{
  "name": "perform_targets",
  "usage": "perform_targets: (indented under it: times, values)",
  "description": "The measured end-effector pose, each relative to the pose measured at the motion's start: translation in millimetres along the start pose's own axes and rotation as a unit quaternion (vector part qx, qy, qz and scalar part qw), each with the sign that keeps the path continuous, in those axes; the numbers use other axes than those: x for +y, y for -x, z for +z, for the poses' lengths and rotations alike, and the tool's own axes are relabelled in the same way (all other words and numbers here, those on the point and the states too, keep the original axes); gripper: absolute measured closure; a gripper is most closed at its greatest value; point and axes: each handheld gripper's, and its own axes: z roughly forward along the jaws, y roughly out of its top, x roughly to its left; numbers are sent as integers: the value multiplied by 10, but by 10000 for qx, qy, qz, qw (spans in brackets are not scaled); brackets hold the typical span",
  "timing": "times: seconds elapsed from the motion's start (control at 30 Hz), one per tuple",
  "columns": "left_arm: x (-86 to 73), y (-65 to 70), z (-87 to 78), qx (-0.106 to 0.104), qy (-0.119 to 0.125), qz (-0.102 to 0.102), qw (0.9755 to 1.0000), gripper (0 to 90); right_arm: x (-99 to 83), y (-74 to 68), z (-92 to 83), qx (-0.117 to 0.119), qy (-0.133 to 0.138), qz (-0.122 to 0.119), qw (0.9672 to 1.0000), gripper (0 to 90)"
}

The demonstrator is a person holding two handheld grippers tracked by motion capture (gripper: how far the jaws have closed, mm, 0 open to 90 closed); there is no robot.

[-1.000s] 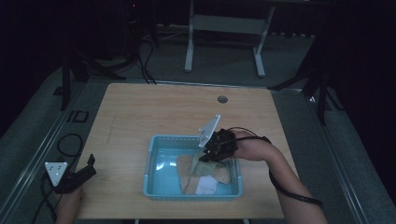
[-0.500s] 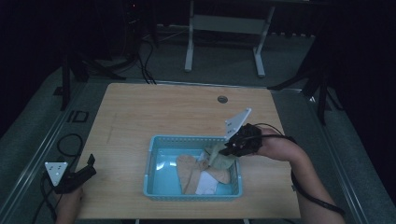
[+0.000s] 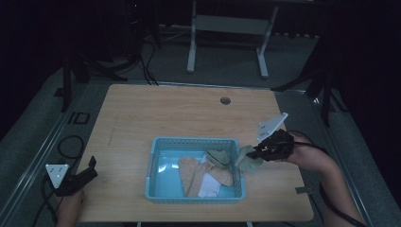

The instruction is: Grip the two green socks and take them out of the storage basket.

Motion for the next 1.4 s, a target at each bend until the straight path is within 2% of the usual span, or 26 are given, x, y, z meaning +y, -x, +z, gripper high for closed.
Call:
perform_targets:
  times: [0.33, 0.57, 0.87, 1.07, 1.1, 1.17, 1.4]
  values:
    - [0, 1, 2, -6, -6, -7, 10000, 4, -427, 7, -167, -234, -35, 420, 9988, 831]
    - [1, 2, 2, -4, -15, 23, 10000, 4, -617, -53, -126, -181, -11, 576, 9982, 831]
    - [1, 1, 1, -11, -12, 27, 10000, 4, -811, -75, 119, 56, -51, 715, 9974, 831]
    - [1, 1, 1, -11, -10, 25, 10000, 4, -984, -83, 371, 272, -124, 908, 9954, 831]
    - [1, 1, 1, -11, -10, 25, 10000, 4, -984, -83, 371, 272, -124, 908, 9954, 831]
    - [0, 2, 1, -7, -8, 30, 10000, 4, -1076, -84, 498, 360, -153, 972, 9945, 831]
    - [0, 3, 0, -5, -4, 29, 10000, 4, -1223, -62, 729, 441, -334, 1152, 9918, 830]
